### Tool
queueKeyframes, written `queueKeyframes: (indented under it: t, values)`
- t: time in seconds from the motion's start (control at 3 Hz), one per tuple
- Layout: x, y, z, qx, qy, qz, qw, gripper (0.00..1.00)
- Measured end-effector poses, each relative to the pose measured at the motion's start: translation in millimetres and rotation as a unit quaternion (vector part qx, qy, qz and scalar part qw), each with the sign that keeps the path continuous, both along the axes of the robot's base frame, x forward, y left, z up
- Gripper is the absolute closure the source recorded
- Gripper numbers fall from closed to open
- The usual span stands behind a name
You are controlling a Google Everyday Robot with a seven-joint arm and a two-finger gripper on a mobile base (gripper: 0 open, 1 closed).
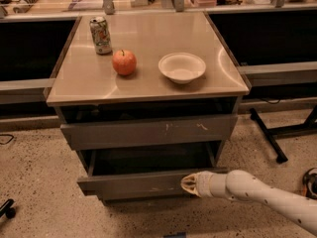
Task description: Close middle drawer
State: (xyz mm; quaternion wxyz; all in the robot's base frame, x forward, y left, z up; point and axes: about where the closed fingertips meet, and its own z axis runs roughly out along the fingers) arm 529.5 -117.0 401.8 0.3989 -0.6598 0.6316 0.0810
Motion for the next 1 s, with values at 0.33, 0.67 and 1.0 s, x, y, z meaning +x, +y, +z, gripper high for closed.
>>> queueKeyframes:
  t: [0.33, 0.67, 1.0]
  values:
    - [13.4, 2.8, 1.9, -0.002, -0.019, -0.012, 0.9997, 1.0]
    - [37.5, 4.4, 4.2, -0.009, -0.031, -0.018, 0.9993, 1.0]
    - [83.5, 8.7, 13.4, -0.023, -0.041, -0.023, 0.9986, 1.0]
